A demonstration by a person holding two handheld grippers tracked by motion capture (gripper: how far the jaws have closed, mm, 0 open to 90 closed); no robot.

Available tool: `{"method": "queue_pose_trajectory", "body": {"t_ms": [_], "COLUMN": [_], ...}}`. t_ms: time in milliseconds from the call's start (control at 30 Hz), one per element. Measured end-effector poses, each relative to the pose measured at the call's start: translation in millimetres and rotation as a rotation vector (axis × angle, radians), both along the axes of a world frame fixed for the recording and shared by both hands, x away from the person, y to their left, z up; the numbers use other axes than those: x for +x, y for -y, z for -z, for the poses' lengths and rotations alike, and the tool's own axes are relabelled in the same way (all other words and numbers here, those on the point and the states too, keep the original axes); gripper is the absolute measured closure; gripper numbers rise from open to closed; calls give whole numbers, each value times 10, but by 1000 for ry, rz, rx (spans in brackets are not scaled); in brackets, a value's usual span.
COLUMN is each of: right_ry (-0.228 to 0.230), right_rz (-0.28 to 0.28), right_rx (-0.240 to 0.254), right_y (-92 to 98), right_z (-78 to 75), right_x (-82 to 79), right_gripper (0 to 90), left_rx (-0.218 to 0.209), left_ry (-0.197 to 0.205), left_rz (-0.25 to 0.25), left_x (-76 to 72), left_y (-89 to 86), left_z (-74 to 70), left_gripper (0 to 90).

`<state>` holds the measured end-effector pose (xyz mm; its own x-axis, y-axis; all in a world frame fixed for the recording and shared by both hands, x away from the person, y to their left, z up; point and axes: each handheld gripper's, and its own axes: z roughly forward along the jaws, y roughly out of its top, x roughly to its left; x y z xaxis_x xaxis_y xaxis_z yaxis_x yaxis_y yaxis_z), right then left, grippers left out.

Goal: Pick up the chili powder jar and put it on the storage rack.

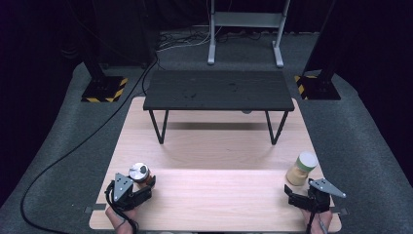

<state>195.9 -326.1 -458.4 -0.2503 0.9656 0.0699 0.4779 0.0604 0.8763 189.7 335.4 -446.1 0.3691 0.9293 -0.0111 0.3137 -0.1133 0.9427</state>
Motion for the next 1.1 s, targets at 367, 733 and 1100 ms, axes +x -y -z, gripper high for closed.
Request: {"method": "queue_pose_trajectory", "body": {"t_ms": [367, 733, 1100], "right_ry": [-3, -5, -10], "right_rz": [1, 3, 6], "right_rx": [0, -6, -8], "right_y": [0, -13, -20], "right_z": [-3, -7, -13], "right_x": [4, 8, 16], "right_gripper": [0, 0, 0], "left_rx": [15, 9, 17], "left_ry": [-5, -4, -3], "left_rz": [30, 36, 54], "left_x": [169, 294, 425], "left_y": [35, 54, 102], "left_z": [-73, -118, -183], "left_gripper": [317, 317, 317]}}
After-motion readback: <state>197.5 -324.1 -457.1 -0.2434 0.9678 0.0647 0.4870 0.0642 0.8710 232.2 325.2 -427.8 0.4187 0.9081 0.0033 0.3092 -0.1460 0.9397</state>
